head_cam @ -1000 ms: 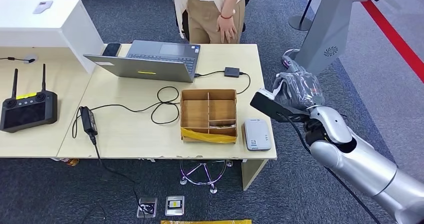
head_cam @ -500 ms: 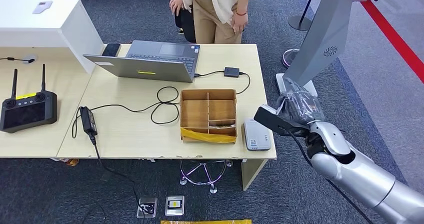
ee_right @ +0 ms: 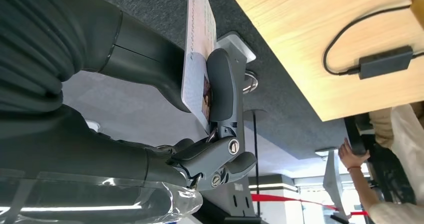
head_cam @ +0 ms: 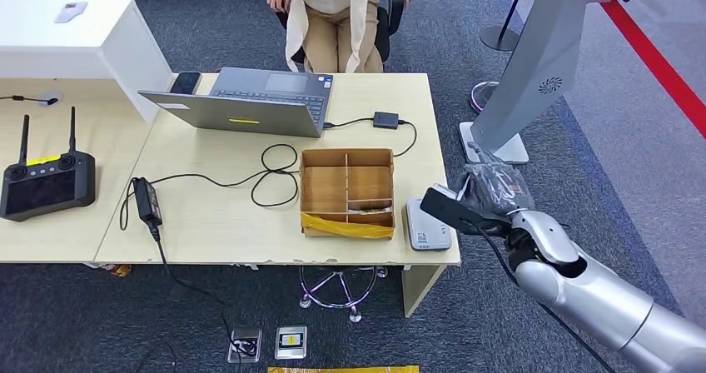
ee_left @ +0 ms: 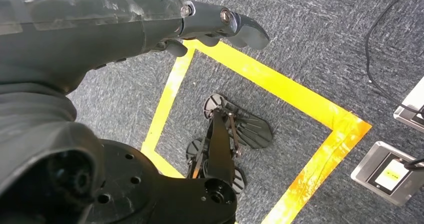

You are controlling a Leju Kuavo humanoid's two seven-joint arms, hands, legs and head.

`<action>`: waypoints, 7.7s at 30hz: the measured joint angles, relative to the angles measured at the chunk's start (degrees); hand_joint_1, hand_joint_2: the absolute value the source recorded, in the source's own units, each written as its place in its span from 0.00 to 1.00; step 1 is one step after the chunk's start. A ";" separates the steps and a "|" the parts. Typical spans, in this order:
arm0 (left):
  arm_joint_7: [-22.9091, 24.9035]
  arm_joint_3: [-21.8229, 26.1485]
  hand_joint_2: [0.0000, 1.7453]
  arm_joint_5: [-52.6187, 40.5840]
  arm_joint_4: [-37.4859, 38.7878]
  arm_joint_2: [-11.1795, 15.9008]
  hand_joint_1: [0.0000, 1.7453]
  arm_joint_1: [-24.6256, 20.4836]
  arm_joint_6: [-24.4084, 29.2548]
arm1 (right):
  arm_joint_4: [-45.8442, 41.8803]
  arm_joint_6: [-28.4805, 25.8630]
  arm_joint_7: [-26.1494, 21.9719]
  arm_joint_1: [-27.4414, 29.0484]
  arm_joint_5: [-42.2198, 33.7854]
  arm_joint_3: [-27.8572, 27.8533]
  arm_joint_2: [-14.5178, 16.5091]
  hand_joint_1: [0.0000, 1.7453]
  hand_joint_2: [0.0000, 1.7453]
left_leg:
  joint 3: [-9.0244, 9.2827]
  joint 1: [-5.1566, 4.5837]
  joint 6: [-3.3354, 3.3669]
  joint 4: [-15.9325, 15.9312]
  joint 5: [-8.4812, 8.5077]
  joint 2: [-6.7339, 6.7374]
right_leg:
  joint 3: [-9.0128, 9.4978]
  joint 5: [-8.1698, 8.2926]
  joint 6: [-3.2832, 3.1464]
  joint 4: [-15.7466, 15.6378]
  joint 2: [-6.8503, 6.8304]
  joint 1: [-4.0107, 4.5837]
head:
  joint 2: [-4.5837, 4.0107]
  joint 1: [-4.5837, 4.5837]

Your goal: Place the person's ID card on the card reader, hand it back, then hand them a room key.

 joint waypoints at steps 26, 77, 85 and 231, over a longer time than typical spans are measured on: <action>1.38 -1.68 0.00 -1.09 -0.02 -0.04 0.00 -1.18 0.37 | 11.57 2.18 -4.92 -0.09 2.25 3.39 8.16 1.00 1.00 | 0.00 0.00 0.00 0.00 0.00 0.00 | 0.01 0.00 0.00 0.01 0.00 0.00 | 0.00 0.00; 1.68 -2.87 0.00 -3.62 -0.02 0.01 0.00 -1.31 -0.17 | 20.51 10.67 2.14 -9.57 13.24 -0.13 14.84 1.00 1.00 | 0.10 0.00 0.00 0.02 0.01 0.04 | 0.06 0.01 0.00 0.02 0.04 0.00 | 0.00 0.00; 1.81 -2.96 0.00 -4.68 -0.02 0.02 0.00 -1.39 0.99 | 15.11 15.06 5.46 -13.09 15.23 -2.64 14.23 1.00 1.00 | 0.09 0.00 0.00 0.03 0.01 0.06 | 0.06 0.01 0.00 0.02 0.06 0.00 | 0.00 0.01; 1.22 -2.54 0.00 -5.78 -0.02 1.03 0.00 1.03 1.80 | -4.37 -17.07 -7.55 15.95 8.25 -7.30 16.09 0.00 1.00 | 0.97 0.19 -0.17 0.02 0.16 0.05 | 0.08 0.14 -0.08 0.00 0.03 0.18 | 0.00 0.02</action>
